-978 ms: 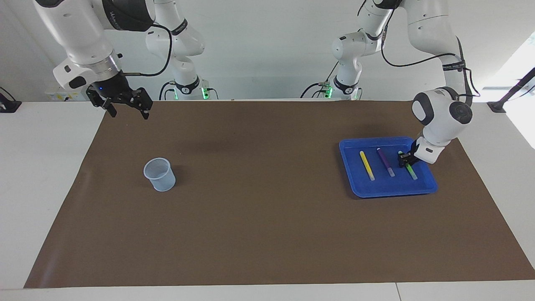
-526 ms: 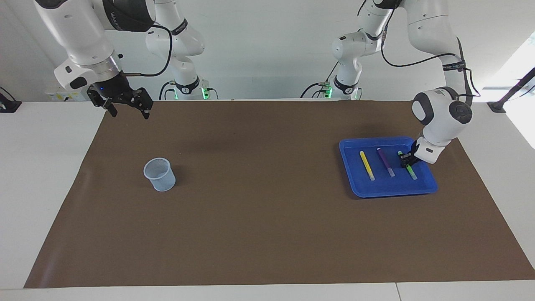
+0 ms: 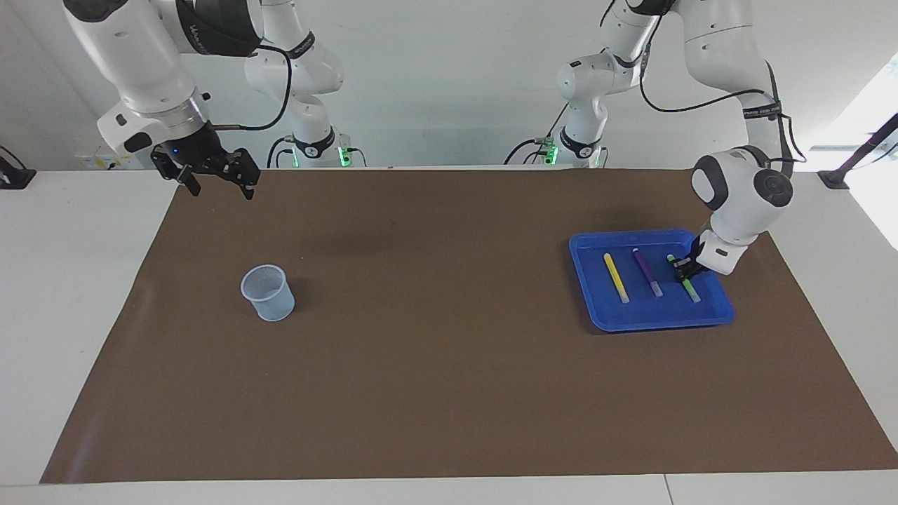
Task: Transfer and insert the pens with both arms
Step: 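Lower the left gripper onto the green pen in the blue tray, then lift the green pen with the left gripper while the right gripper approaches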
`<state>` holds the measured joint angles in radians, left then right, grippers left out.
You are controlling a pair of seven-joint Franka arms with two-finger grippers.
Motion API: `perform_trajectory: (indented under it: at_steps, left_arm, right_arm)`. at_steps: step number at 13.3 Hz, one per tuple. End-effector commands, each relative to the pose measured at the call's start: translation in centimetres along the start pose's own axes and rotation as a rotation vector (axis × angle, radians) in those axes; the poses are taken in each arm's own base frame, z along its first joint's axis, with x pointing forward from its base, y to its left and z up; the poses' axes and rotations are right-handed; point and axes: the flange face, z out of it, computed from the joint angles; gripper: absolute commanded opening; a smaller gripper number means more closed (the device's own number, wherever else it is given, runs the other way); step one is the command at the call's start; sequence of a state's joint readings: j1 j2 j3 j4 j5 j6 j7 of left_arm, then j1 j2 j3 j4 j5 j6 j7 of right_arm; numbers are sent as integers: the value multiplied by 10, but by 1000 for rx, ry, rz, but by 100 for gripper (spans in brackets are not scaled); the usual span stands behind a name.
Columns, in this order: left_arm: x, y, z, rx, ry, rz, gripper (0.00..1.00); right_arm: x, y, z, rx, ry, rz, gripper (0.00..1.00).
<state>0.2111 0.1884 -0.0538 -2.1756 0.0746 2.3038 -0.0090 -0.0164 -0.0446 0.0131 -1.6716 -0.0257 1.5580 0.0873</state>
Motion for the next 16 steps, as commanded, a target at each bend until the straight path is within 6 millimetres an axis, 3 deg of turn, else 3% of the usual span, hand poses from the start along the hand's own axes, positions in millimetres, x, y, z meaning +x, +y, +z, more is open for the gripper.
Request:
perform_trajectory:
  at_steps: [1,6,10,13,16]
  left_arm:
    - [6,-10,2,22,-12,-16,0]
    - [20,-3,-63,27,-134,-61,0]
    - [11,14,-109,-87,-188,-188,0]
    - [3,60,-149,-171,-291,-328,0]
    - [-15,114,-190,-281,-379,-510,0]
  right_arm:
    - [-9,4,0,10,-1,-6,100]
    - [-9,4,0,12,0,-8,100]
    - [-10,4,1,11,-6,-8,100]
    - [-9,-5,-3,21,11,-22,100]
    - [-9,-24,-6,164,7,-19,100]
